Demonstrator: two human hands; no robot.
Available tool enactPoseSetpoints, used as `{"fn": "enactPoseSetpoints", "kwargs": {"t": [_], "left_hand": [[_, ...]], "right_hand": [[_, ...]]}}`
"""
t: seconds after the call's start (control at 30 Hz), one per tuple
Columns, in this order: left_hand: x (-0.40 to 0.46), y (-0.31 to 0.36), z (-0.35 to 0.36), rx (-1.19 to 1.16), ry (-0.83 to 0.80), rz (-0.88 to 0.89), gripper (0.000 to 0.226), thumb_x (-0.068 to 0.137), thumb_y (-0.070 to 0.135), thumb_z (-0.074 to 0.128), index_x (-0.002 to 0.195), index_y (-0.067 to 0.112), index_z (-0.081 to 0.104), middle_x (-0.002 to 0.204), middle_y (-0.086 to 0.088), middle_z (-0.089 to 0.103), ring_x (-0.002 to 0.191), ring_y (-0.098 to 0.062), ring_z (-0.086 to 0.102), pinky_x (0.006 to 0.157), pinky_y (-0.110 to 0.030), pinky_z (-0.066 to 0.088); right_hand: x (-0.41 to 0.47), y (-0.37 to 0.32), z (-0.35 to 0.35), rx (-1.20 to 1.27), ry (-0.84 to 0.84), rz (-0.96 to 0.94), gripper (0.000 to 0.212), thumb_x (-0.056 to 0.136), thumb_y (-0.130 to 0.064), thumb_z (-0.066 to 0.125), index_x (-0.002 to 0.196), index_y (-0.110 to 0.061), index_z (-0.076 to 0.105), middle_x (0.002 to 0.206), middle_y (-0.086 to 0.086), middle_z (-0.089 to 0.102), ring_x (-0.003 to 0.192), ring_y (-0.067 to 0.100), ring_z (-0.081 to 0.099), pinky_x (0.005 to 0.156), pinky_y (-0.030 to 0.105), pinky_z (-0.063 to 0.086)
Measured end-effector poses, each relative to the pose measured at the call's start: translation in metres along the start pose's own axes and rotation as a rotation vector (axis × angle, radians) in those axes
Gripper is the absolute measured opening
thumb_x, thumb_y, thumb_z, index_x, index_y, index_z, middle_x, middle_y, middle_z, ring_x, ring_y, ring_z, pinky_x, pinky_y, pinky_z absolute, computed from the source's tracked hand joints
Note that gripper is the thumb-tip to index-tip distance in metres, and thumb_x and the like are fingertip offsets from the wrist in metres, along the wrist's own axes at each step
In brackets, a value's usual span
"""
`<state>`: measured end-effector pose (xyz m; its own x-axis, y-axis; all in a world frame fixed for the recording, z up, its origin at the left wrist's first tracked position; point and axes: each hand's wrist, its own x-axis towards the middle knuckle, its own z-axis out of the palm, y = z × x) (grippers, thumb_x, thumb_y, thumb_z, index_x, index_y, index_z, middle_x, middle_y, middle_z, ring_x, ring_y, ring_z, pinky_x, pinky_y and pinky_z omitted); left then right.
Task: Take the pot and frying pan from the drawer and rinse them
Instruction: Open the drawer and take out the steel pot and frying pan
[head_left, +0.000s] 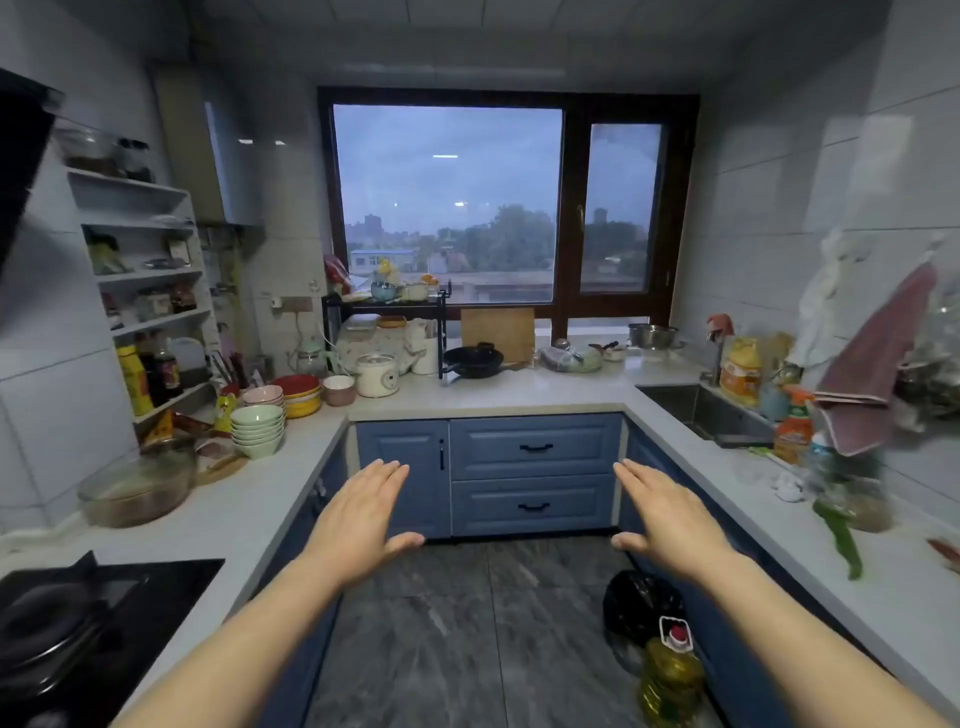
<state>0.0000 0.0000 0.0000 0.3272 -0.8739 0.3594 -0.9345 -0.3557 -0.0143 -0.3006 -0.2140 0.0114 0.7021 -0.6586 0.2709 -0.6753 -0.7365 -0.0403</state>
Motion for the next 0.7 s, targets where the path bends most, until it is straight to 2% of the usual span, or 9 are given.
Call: {"fn": "enactPoseSetpoints", "kwargs": {"t": [0.33,0.7], "left_hand": [[0.071,0.006,0.069,-0.001,-0.015,-0.021,0.093,0.085,0.067,0.048,0.154,0.017,0.01,0.16,-0.002,0.014,0.148,-0.019,0.009,0.119,-0.031,0.006],[0.235,0.003,0.15,-0.031,-0.065,-0.079,0.092,0.086,0.067,0.048,0.154,0.018,0.01,0.16,-0.001,0.014,0.148,-0.018,0.007,0.12,-0.031,0.008]], "right_hand": [[0.076,0.014,0.057,-0.025,-0.096,0.033,0.097,0.086,-0.048,0.066,0.157,-0.02,0.007,0.164,-0.001,0.007,0.15,0.019,0.011,0.121,0.041,0.019],[0.241,0.094,0.117,0.028,-0.138,0.018,0.095,0.088,-0.047,0.066,0.157,-0.021,0.007,0.164,-0.003,0.008,0.15,0.017,0.01,0.12,0.039,0.019]]}}
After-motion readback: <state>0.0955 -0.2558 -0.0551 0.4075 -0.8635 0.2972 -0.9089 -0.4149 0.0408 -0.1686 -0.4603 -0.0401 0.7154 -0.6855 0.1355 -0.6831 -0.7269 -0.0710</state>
